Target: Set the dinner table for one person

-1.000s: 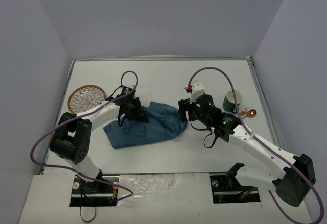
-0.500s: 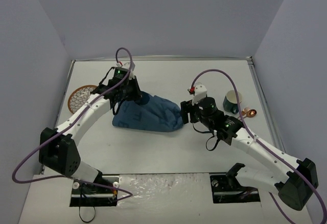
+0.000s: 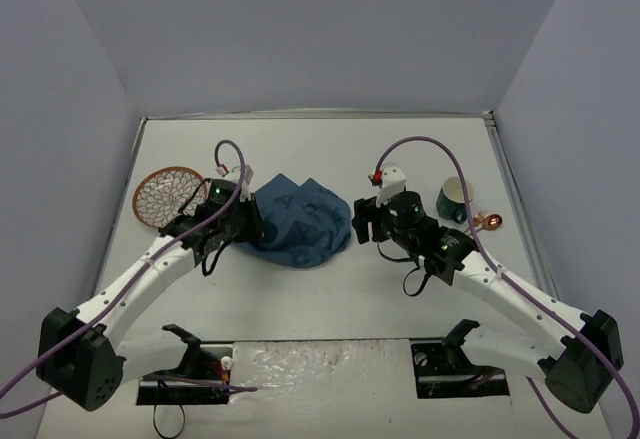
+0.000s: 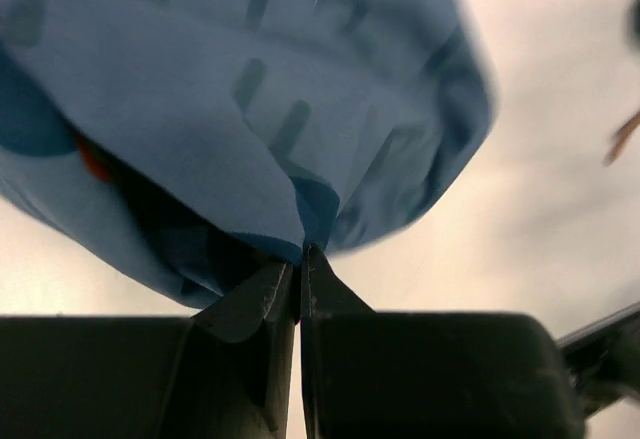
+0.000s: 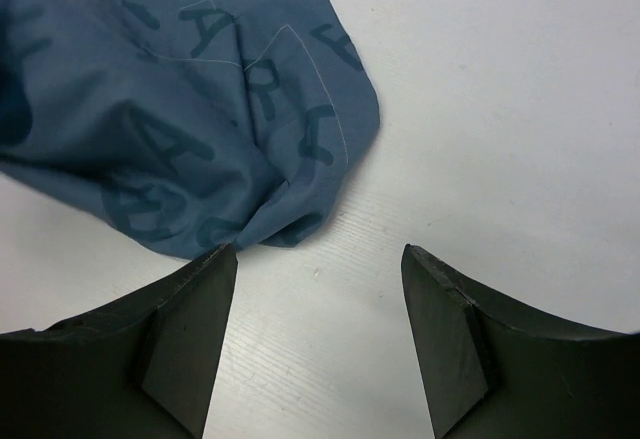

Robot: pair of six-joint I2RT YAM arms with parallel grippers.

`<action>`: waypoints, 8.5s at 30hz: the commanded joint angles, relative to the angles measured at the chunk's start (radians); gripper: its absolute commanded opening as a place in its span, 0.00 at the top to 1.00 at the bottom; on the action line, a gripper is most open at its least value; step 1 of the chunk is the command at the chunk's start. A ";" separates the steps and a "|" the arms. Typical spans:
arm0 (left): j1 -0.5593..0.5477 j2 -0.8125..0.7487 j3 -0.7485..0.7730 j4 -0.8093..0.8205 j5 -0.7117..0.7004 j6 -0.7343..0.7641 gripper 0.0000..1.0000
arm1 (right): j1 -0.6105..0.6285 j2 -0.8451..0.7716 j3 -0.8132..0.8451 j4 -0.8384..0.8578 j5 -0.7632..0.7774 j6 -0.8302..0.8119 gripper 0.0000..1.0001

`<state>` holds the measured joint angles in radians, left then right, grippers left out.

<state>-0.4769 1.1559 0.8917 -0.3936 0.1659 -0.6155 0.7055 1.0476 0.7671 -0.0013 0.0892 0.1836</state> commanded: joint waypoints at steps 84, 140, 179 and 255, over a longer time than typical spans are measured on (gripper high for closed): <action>0.394 0.198 -0.040 0.071 -0.229 -0.301 0.07 | -0.050 0.678 0.201 0.255 -0.078 0.043 0.40; 0.412 0.484 0.194 -0.153 -0.211 -0.316 1.00 | 0.240 0.282 0.210 0.149 -0.223 -0.266 0.31; 0.424 0.410 0.021 0.024 -0.023 -0.251 1.00 | 0.453 0.922 0.540 0.230 0.059 -0.564 0.48; 0.431 -0.008 0.589 -0.157 -0.204 0.017 1.00 | -0.027 0.124 0.632 -0.233 0.738 0.141 1.00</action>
<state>-0.0509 1.0271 1.5019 -0.6847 -0.0022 -0.5856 0.8659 1.0447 1.4142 -0.2682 0.9102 0.2509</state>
